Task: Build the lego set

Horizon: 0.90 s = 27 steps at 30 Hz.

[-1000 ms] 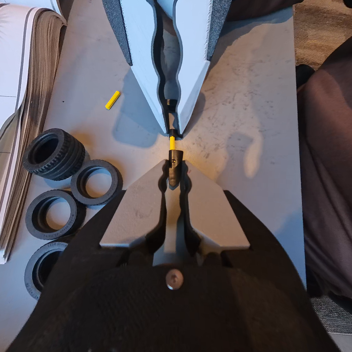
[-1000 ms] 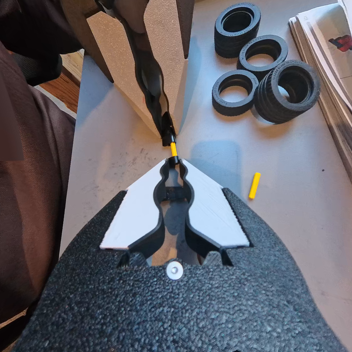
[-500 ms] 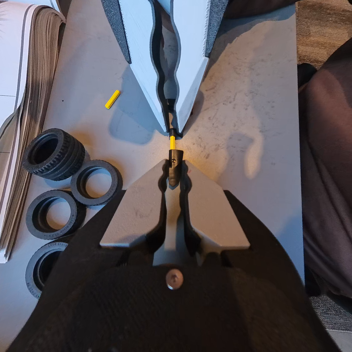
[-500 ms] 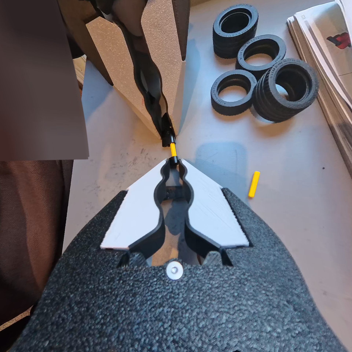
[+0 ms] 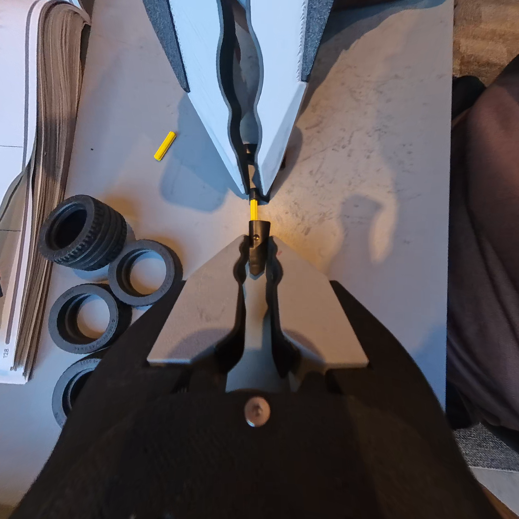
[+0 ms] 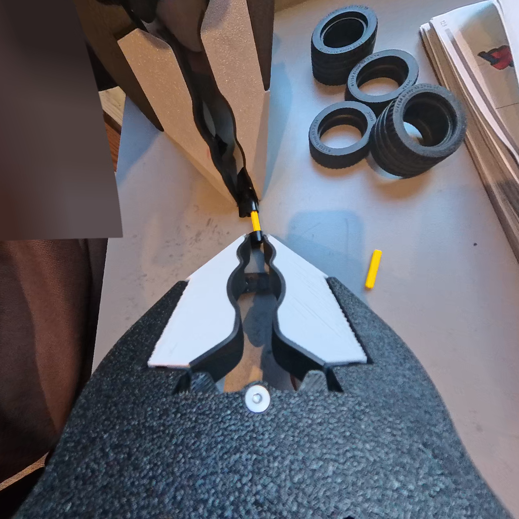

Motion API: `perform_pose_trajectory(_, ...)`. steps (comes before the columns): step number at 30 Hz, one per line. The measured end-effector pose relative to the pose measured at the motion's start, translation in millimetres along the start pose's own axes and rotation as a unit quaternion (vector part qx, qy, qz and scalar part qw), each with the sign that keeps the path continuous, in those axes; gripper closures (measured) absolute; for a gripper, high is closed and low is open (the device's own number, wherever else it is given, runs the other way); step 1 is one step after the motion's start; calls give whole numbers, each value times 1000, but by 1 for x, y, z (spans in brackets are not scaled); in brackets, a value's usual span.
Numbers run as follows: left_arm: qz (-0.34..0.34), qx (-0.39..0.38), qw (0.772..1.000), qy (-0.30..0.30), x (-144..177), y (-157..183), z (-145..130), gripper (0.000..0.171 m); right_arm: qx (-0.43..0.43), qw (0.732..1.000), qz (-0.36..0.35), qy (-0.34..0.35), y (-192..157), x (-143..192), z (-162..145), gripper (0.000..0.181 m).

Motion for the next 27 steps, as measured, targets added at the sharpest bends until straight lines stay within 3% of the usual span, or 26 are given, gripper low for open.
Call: perform_pose_trajectory(27, -3, 6, 1000, -25, -3, -1, 5, 161, 3, 1000, -6, 6, -1, 1, -1, 177)
Point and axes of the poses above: each gripper's, where its closed fingertips meet, x back along the fingers, z out of its top, y = z × x across the jaws, the point moved 2 cm from there along x, back along the fingers, and after that the axes turned 11 degrees about -y, right-handed, at the moved point
